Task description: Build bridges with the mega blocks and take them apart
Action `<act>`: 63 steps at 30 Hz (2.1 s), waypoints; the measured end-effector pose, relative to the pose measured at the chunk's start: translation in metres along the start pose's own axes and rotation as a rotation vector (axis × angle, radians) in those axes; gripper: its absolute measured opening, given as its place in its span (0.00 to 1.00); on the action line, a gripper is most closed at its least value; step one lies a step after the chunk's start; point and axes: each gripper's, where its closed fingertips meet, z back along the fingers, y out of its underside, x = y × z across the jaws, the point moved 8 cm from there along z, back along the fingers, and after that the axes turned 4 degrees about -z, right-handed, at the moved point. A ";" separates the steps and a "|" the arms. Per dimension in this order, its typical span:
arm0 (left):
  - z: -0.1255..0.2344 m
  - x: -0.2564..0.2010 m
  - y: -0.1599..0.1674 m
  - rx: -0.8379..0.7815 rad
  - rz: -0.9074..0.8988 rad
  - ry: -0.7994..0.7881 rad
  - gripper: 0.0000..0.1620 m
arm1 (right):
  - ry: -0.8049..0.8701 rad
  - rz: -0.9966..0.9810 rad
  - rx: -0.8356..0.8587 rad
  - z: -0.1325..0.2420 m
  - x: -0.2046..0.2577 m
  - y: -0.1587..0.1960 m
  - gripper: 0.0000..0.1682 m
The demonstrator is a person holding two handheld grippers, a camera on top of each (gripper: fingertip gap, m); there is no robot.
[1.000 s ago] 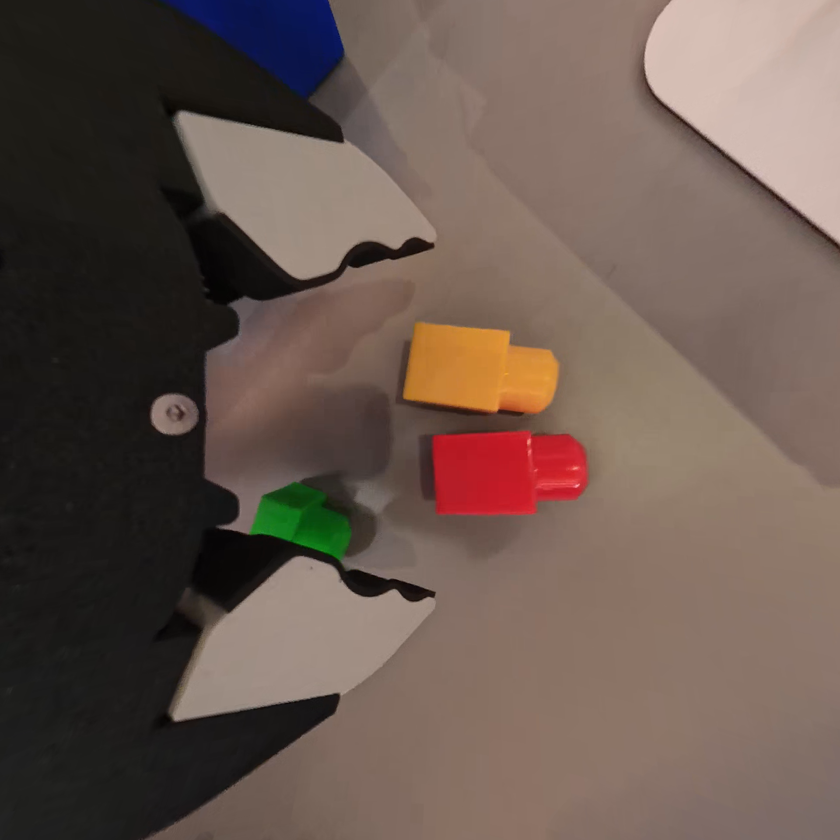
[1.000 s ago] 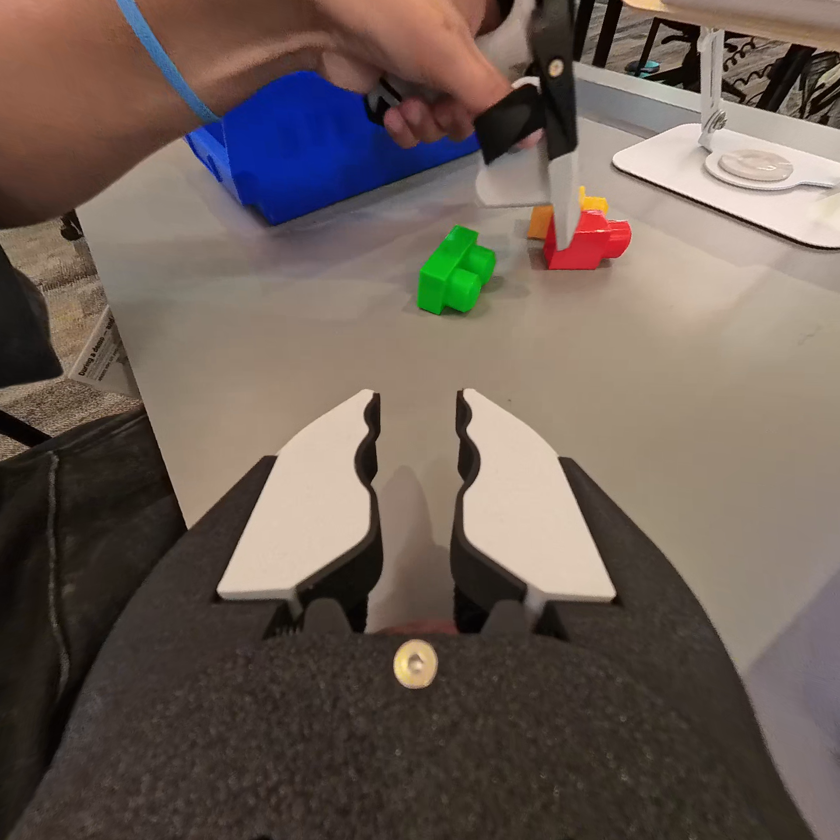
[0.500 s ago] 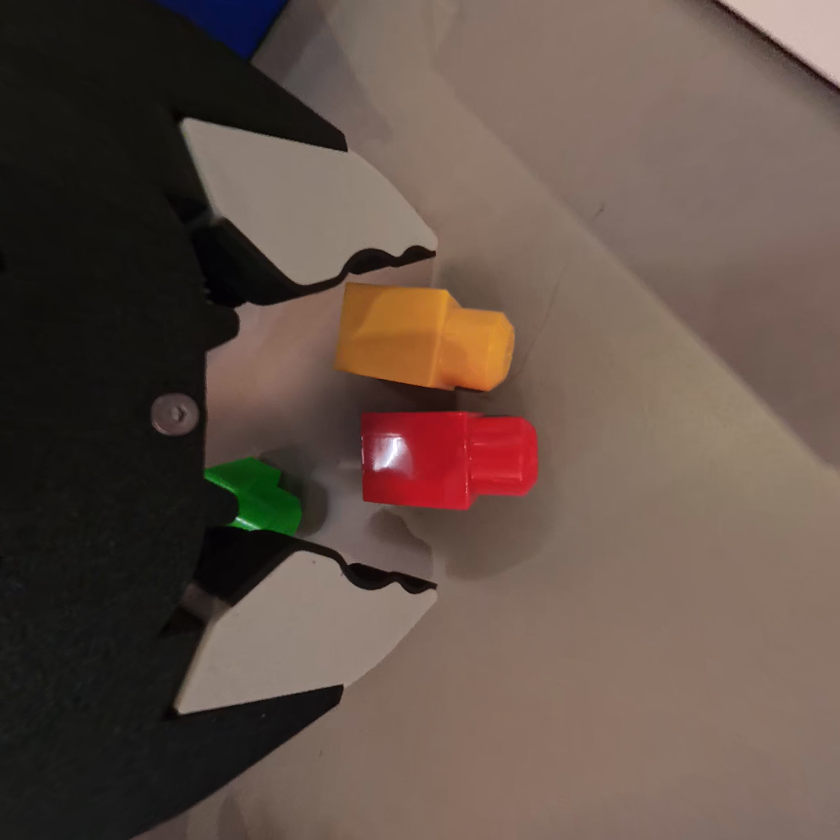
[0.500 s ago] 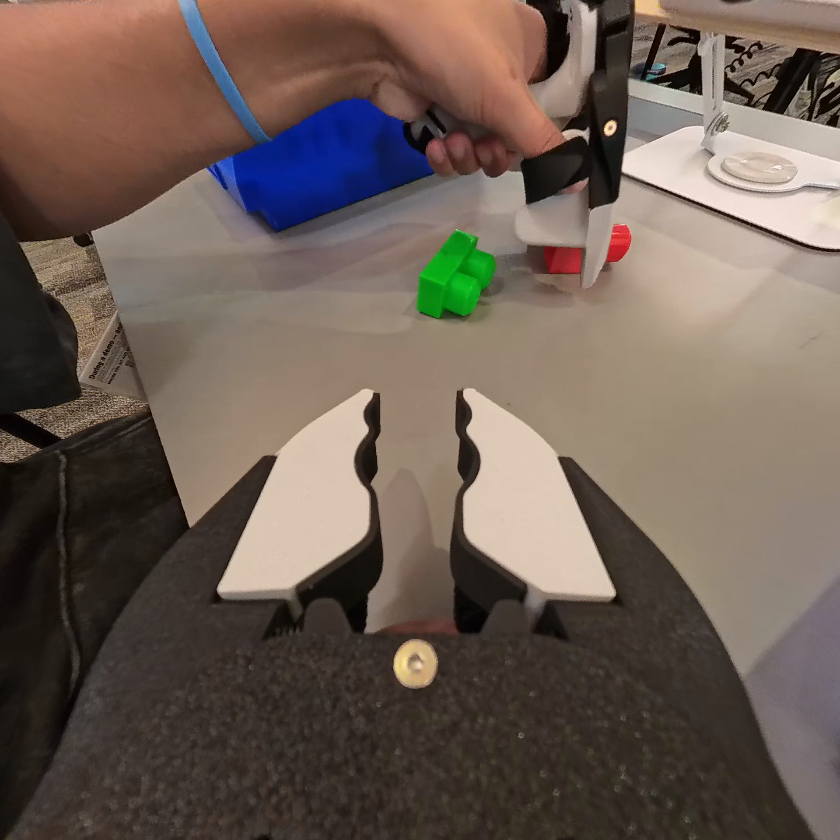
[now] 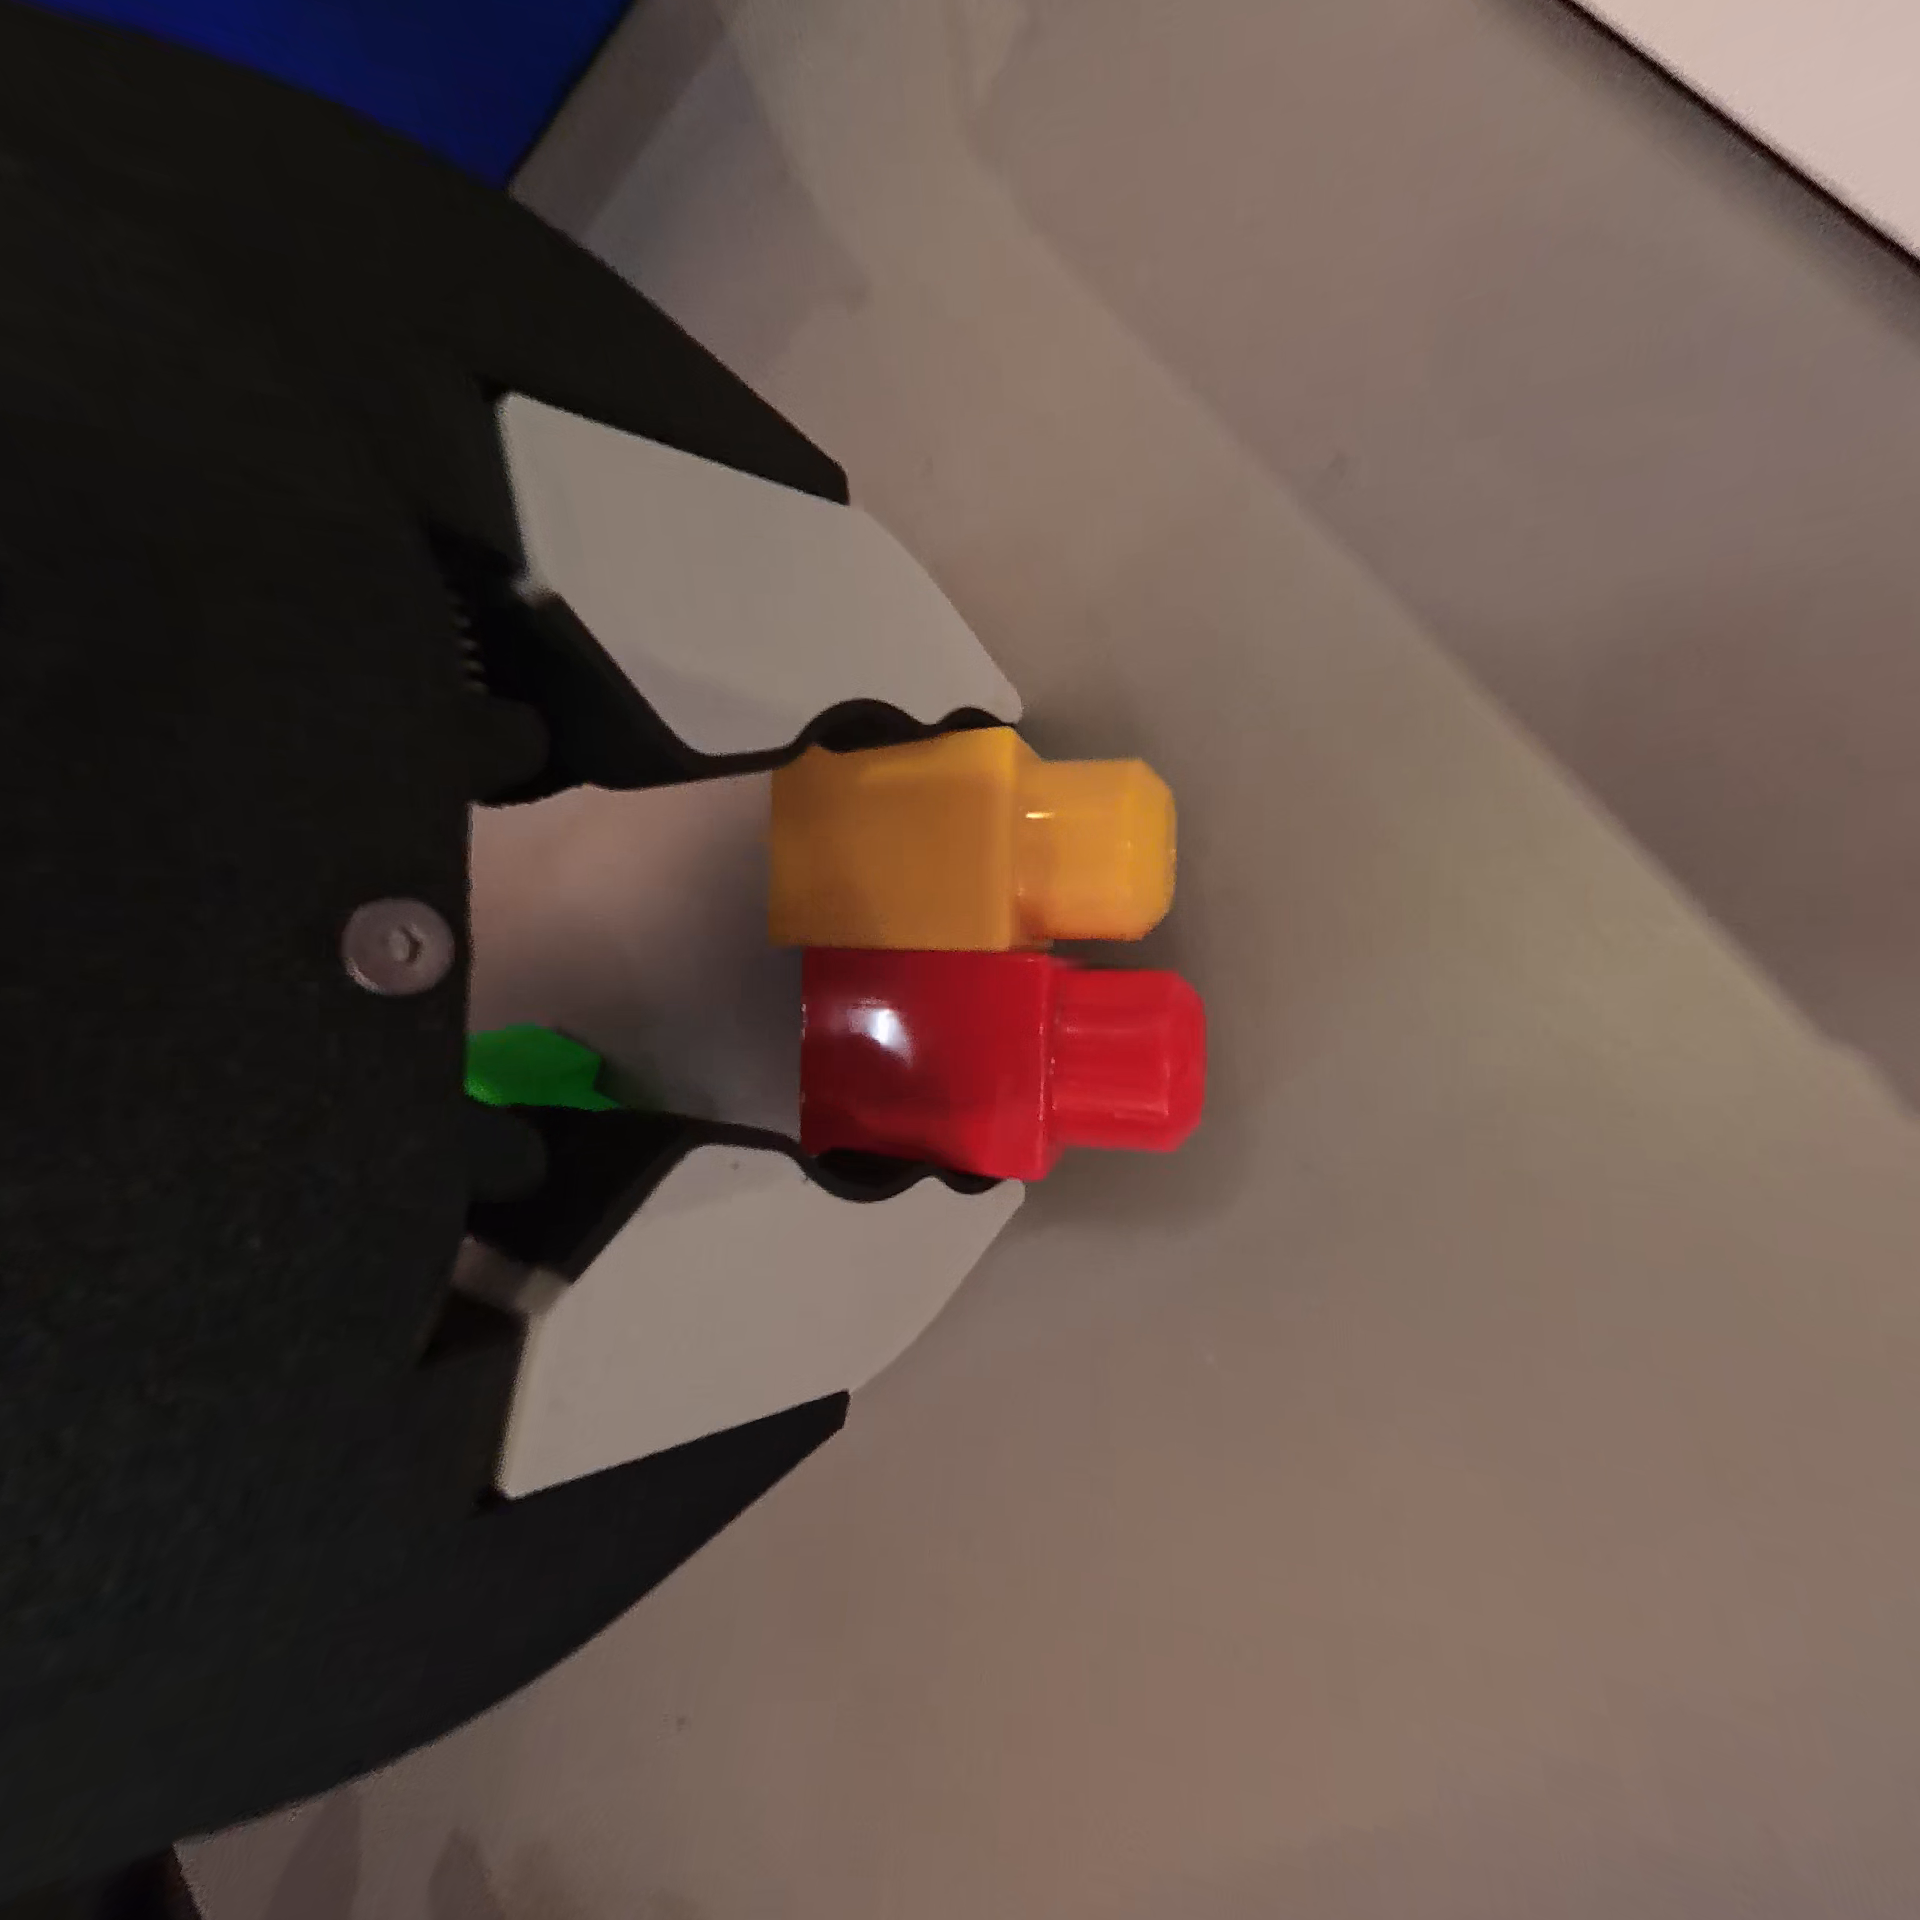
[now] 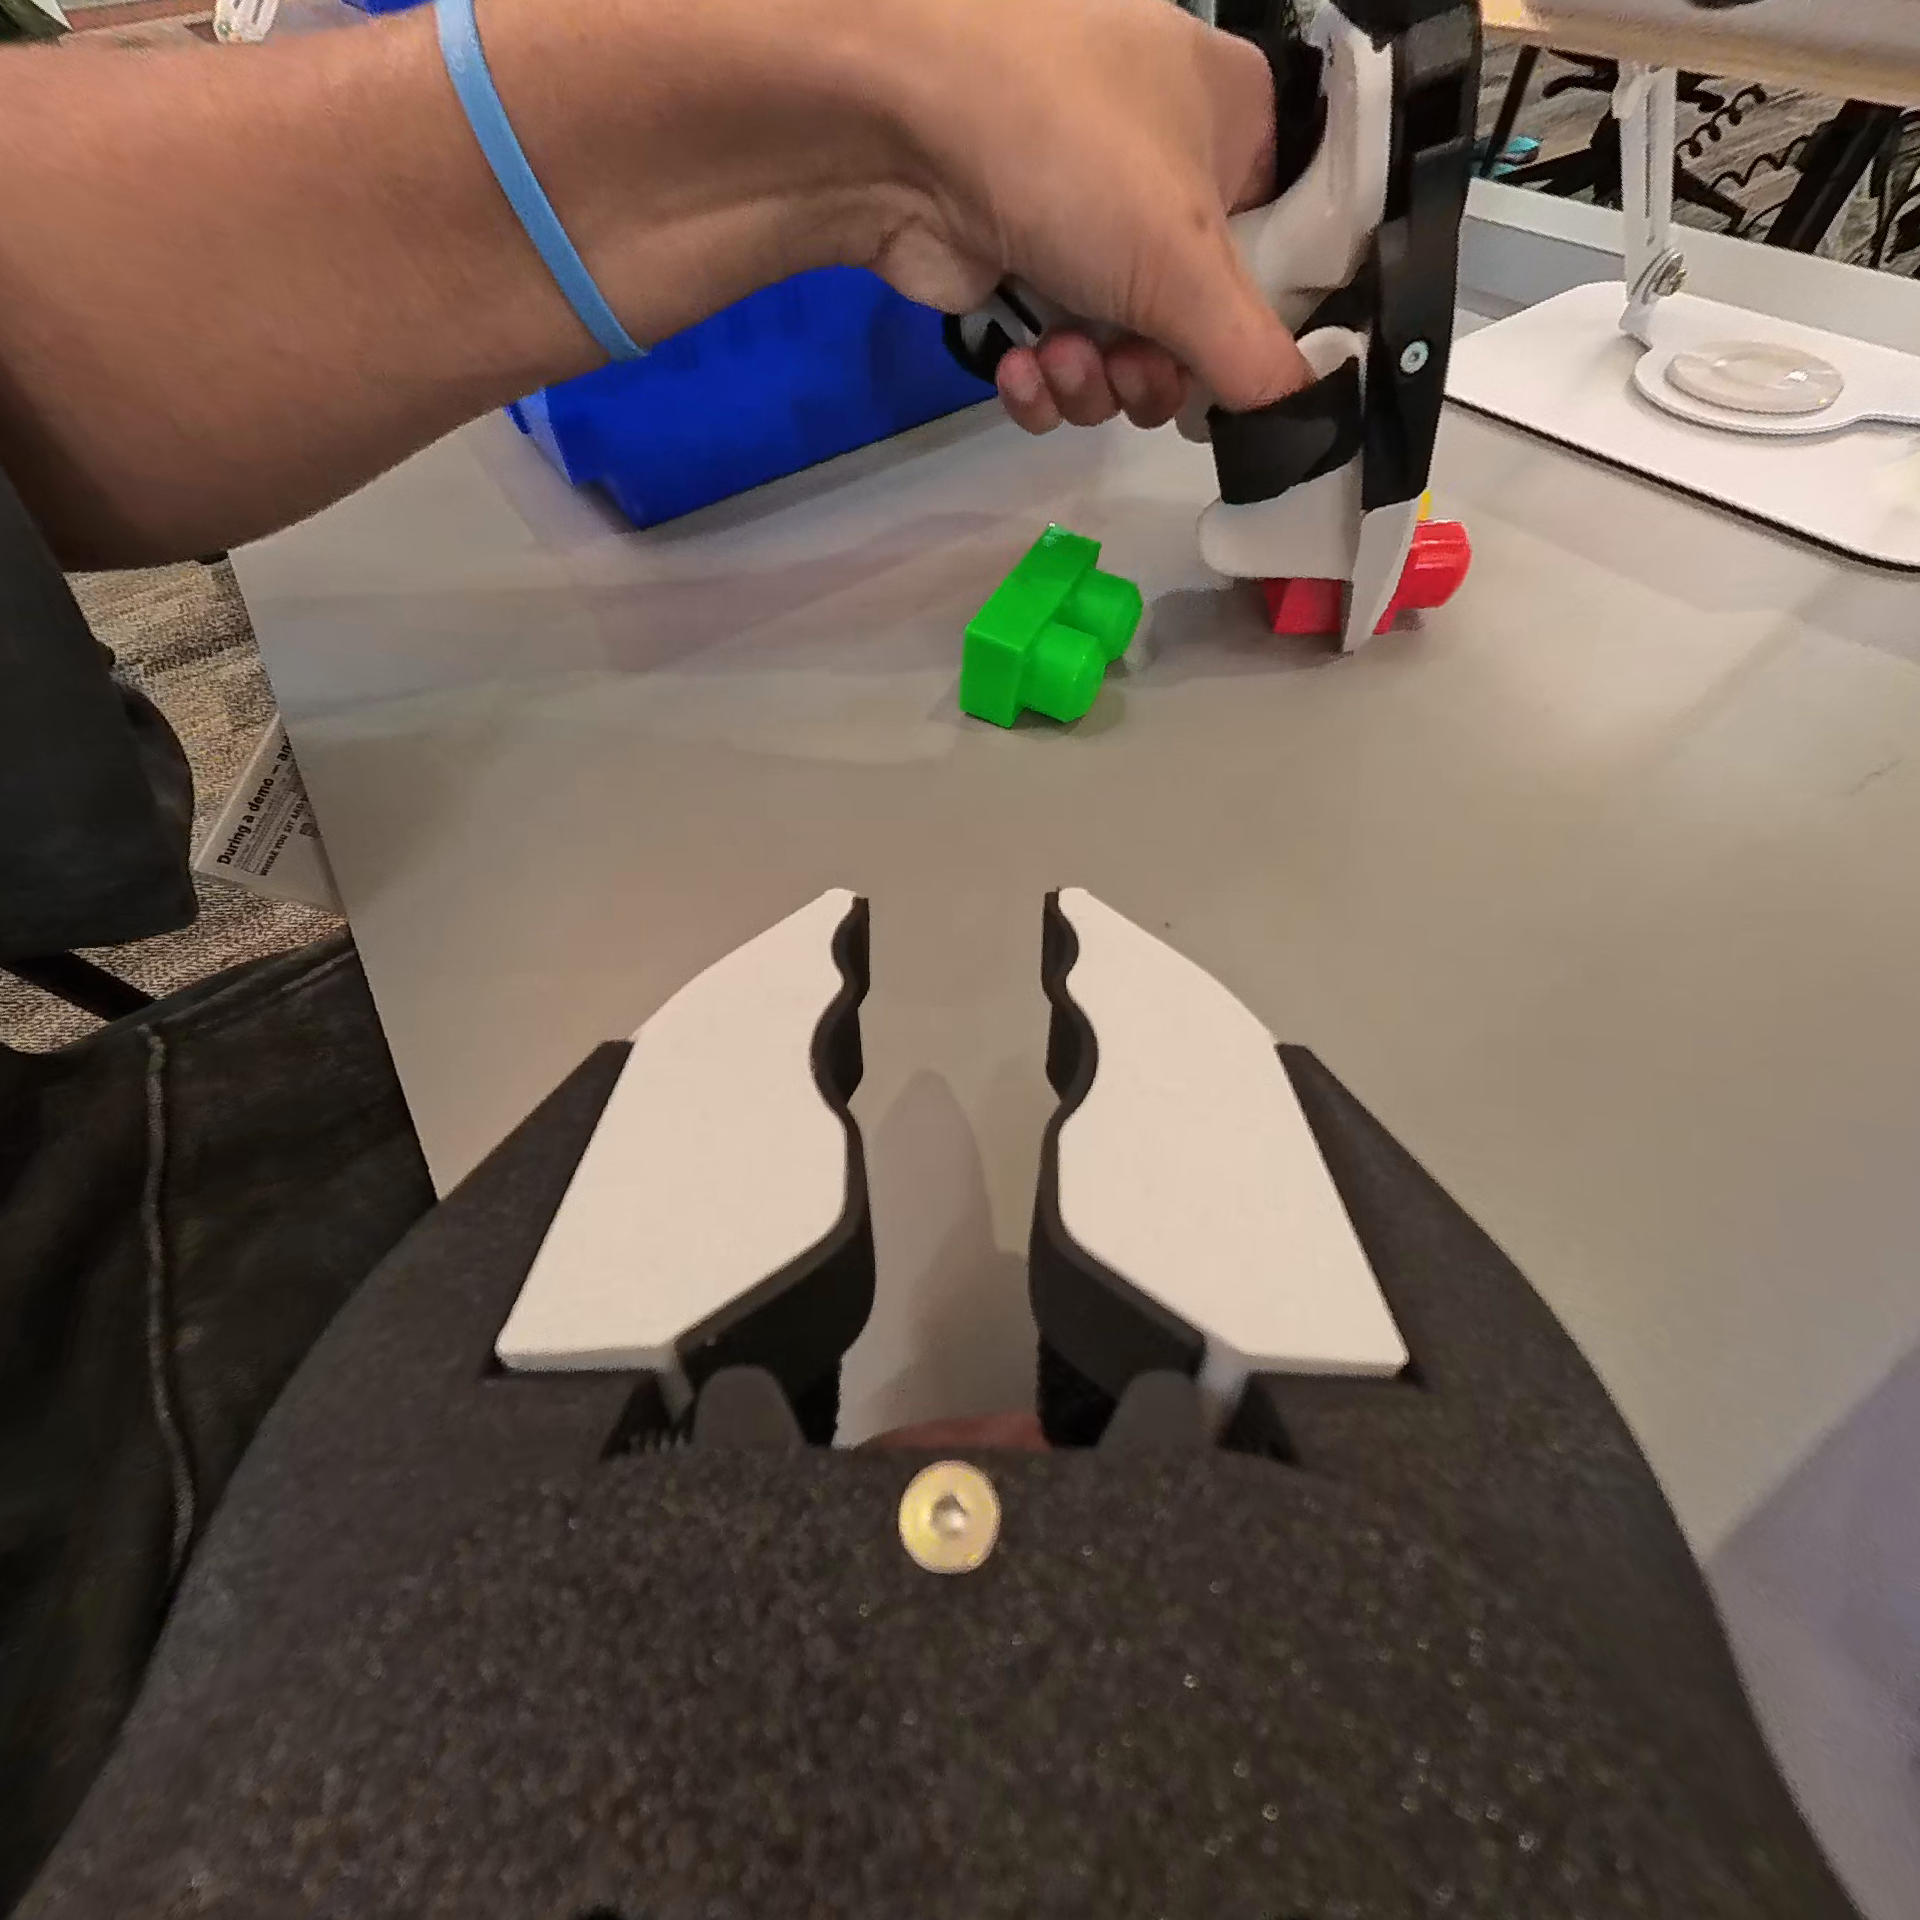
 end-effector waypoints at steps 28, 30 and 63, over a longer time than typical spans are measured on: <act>0.104 -0.055 0.150 -0.669 -0.237 -0.145 0.46 | -0.024 -0.069 0.044 -0.009 -0.003 -0.001 0.19; 0.097 -0.060 0.170 -0.625 -0.201 -0.076 0.46 | -0.045 -0.080 0.079 -0.014 -0.005 -0.005 0.21; 0.087 -0.068 0.230 -0.442 -0.185 0.131 0.46 | -0.593 -0.574 0.598 -0.182 -0.052 -0.046 0.20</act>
